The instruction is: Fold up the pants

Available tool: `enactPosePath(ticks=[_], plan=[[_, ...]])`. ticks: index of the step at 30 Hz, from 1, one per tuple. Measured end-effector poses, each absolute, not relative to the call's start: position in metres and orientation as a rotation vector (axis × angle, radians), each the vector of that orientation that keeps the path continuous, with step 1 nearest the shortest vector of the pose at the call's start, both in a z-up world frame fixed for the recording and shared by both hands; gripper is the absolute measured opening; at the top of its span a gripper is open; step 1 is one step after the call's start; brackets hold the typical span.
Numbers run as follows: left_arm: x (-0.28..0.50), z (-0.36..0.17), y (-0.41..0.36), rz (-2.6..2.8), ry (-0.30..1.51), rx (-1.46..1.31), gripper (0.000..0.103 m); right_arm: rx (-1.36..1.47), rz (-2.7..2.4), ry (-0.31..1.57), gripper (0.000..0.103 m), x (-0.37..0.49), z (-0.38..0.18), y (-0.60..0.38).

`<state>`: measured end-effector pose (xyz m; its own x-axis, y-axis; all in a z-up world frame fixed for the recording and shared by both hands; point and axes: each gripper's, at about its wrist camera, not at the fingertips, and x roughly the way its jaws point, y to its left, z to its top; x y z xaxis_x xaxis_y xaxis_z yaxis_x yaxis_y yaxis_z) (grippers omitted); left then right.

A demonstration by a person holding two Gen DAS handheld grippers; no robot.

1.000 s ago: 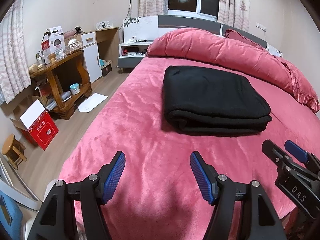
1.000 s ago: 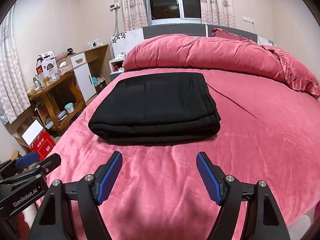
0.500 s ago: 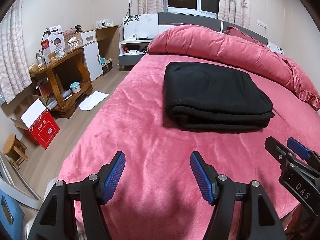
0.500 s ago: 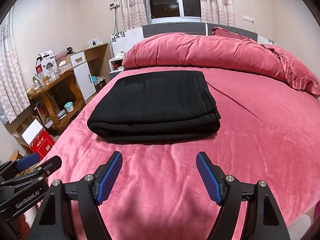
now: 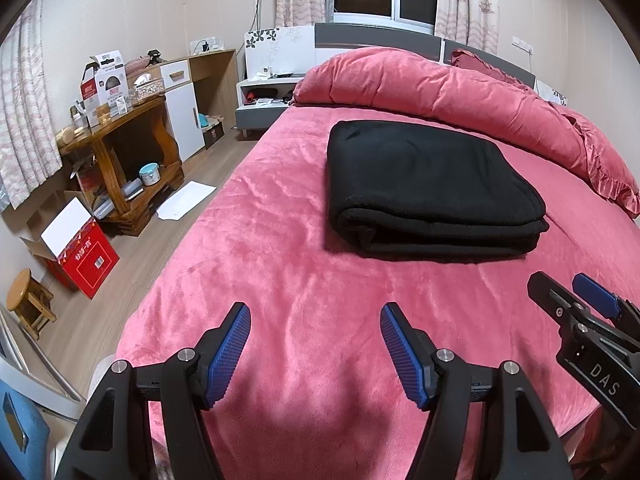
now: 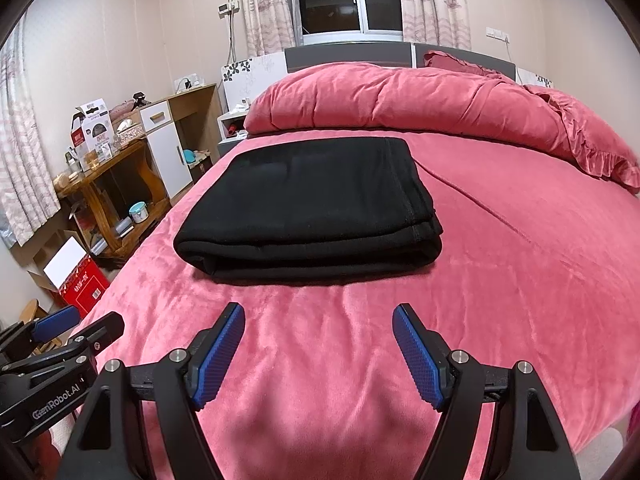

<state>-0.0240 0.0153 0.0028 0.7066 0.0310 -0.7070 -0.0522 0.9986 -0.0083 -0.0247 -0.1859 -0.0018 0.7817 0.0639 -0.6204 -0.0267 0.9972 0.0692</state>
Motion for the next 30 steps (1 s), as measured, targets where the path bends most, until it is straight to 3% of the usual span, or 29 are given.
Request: enactPosePath(ticks=[30], plan=[[-0.018,-0.009,0.019,0.049,0.839,-0.027,0.069,0.067,0.054,0.708,0.077,-0.020,-0.010,-0.189]])
